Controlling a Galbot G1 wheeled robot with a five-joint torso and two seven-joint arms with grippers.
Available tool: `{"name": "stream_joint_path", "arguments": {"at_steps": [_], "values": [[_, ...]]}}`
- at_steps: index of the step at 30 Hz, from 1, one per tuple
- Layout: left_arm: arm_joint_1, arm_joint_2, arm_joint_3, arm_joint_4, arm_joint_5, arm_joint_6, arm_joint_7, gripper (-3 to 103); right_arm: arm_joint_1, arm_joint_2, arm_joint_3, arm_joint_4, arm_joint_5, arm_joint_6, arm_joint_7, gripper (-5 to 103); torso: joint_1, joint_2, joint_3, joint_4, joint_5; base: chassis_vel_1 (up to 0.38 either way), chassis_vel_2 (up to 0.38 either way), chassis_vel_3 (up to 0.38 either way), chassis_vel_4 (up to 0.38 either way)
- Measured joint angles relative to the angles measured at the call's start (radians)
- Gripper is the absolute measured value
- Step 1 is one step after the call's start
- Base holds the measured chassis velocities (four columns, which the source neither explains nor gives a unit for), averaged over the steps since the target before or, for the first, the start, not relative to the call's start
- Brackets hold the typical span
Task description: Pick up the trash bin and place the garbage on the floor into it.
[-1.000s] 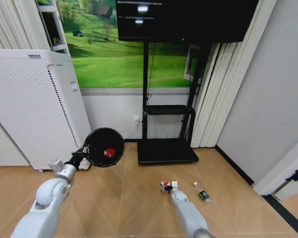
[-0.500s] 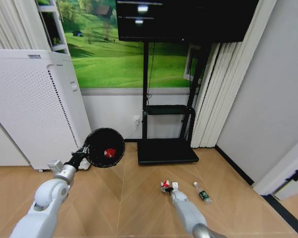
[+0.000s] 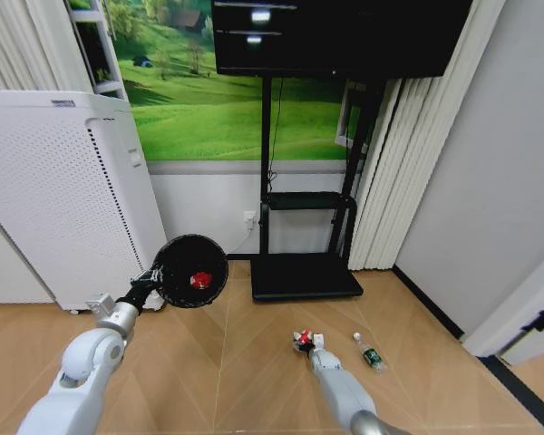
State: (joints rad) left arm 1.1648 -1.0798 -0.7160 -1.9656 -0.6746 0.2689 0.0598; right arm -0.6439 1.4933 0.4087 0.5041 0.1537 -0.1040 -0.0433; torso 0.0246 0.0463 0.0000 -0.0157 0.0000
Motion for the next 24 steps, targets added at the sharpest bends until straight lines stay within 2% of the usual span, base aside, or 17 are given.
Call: {"name": "stream_joint_path", "arguments": {"at_steps": [1,3,4,5,6,12,24], "values": [[0.000,0.000,0.000,0.000,0.000,0.000,0.000,4,0.000,0.000,0.000,0.000,0.000,0.000,0.000,68,0.000,0.000,0.000,0.0000,0.0000,0.000,0.000,0.000,0.000],[-0.001,0.000,0.001,0.000,-0.001,0.000,0.002,4,-0.001,-0.002,0.000,0.000,0.000,0.003,0.002,57,0.000,0.000,0.000,0.0000,0.0000,0.000,0.000,0.000,0.000],[-0.001,0.000,0.001,0.000,-0.001,0.000,0.002,4,-0.001,-0.002,0.000,0.000,0.000,0.003,0.002,57,0.000,0.000,0.000,0.0000,0.0000,0.000,0.000,0.000,0.000],[-0.001,0.000,0.001,0.000,-0.002,0.000,0.003,4,-0.001,-0.002,0.000,0.000,0.000,0.004,0.004,47,0.000,0.000,0.000,0.0000,0.0000,0.000,0.000,0.000,0.000],[-0.001,0.000,0.001,0.000,-0.003,0.000,0.005,4,-0.001,-0.003,0.000,-0.001,0.000,0.006,0.004,41,0.000,0.000,0.000,0.0000,0.0000,0.000,0.000,0.000,0.000],[-0.001,0.000,0.001,0.001,-0.003,0.000,0.008,4,-0.002,-0.002,0.000,-0.003,-0.001,0.012,0.005,30,0.000,0.000,0.000,-0.0001,-0.0001,0.000,0.000,0.000,0.000],[0.001,-0.009,0.007,0.006,0.003,0.000,0.011,4,-0.054,-0.011,0.008,0.078,0.011,0.006,0.007,29,0.000,0.000,0.000,0.0000,0.0000,0.000,0.000,0.000,0.000]]}}
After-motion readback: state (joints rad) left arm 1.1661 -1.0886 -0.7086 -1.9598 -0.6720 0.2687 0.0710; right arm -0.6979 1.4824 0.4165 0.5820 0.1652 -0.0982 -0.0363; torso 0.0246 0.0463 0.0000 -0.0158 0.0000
